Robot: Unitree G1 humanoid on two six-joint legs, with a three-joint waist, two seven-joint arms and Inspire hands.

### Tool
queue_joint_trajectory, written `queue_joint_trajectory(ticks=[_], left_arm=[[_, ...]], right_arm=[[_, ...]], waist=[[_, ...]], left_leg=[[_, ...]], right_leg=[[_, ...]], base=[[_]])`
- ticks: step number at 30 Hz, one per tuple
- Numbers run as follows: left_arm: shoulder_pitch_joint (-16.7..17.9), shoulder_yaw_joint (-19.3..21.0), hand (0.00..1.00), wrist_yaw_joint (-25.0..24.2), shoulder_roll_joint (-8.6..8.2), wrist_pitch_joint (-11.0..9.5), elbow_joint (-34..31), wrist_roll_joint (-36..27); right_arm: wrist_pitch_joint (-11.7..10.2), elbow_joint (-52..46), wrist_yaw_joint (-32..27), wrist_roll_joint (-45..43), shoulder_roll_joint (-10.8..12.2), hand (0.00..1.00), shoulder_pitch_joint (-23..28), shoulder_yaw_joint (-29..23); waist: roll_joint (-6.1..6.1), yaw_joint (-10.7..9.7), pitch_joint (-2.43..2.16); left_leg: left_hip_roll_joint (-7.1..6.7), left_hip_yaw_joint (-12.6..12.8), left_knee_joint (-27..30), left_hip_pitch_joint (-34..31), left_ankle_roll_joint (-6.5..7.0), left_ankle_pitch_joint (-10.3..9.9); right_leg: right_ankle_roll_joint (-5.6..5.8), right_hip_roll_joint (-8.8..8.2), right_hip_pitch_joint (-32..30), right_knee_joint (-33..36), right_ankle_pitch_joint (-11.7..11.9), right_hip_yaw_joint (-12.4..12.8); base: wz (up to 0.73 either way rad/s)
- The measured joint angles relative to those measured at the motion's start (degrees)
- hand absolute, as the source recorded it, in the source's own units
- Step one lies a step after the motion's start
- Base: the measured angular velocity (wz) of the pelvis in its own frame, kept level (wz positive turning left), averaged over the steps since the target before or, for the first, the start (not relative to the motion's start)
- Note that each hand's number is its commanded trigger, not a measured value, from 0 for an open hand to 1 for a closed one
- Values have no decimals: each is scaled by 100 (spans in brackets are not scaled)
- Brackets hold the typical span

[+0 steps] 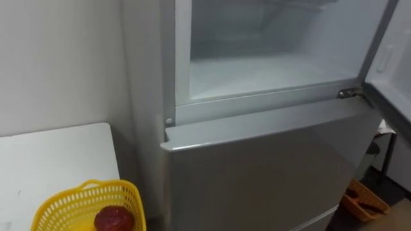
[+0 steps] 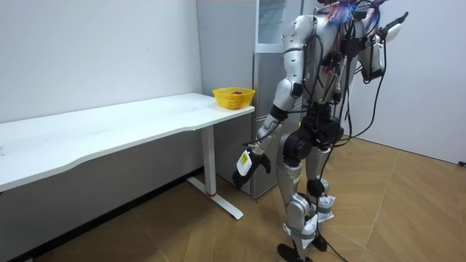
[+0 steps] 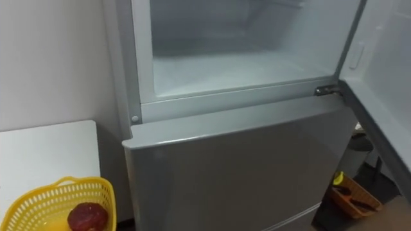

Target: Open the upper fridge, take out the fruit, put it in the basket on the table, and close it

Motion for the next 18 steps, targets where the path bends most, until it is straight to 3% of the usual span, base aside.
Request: queue_joint_trajectory(ticks=[11, 14, 18], left_arm=[[-121, -32, 0, 1, 0, -10, 220, 3], [-131, -91, 0, 1, 2, -1, 374, 5], [-143, -121, 0, 0, -2, 56, 431, 70]], right_arm=[[-34, -645, 583, -375, -4, 0, -368, 64], [-28, -736, 999, -374, -8, 0, -487, 406], [42, -738, 1397, -427, -8, 0, -524, 688]], waist=[[-9, 116, 8], [5, 141, 38], [18, 259, 35]], left_leg=[[6, 7, 44, -21, 0, 1], [9, 7, 58, 41, 0, 0], [12, -11, 60, 47, 0, 0]], right_leg=[[-3, -8, 2, 1, -1, -9], [-5, -12, 70, -1, 1, -6], [-5, -16, 73, 6, 1, -7]], base=[[0], [0], [1]])
